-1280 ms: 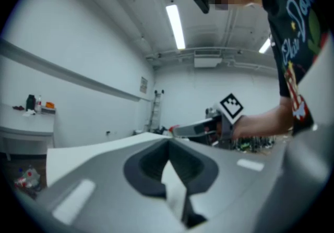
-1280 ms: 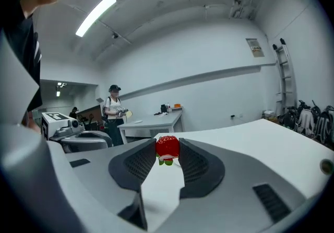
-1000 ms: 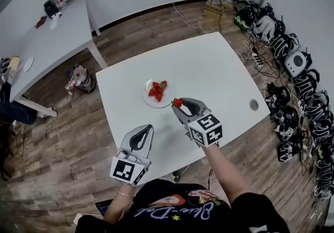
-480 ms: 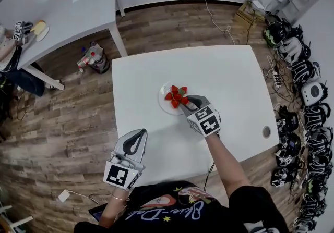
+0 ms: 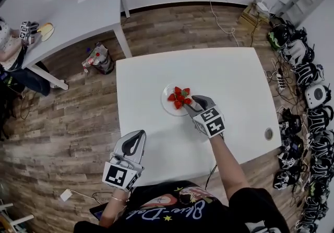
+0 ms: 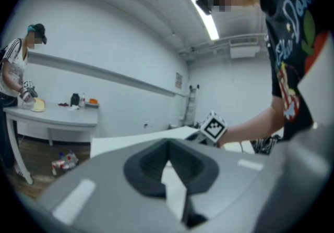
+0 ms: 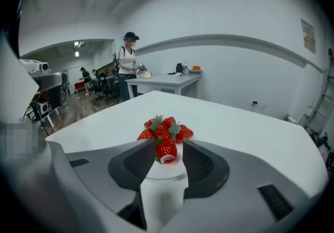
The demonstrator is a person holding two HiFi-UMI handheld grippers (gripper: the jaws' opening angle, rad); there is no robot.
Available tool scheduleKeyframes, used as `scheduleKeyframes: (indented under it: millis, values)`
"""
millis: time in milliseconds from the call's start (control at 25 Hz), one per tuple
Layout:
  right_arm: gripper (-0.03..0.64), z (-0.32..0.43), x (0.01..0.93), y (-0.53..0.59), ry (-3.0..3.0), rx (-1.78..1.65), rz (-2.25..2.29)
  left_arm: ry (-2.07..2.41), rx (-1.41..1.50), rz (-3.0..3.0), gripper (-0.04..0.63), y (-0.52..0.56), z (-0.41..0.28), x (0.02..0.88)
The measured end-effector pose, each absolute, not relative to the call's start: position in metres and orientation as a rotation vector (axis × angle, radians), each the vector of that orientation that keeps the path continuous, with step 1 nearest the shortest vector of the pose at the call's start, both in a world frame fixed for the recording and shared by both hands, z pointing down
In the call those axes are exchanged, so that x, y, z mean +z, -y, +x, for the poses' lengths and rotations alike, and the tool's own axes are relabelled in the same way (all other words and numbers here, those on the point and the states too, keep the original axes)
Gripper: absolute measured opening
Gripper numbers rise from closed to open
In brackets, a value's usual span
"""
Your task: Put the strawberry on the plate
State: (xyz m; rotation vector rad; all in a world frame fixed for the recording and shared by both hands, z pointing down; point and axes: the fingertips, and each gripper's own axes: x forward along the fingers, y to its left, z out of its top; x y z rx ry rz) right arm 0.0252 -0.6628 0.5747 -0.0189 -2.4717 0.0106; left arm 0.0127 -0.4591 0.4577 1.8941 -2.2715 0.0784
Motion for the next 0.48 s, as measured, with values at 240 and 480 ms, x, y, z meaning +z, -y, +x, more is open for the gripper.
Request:
scheduleKeyframes:
  millis: [240,480]
  values:
    - [0.132,0.060,0.519,0.667,2.719,0.222,0.194,2.261,0.125,1.926,0.000,0.457,0.017,0.453]
    - [0.028,0.086,0.506,0.647,2.751,0.329,0.241,2.237,0.113,2.008,0.000,0.468,0.025,0.441]
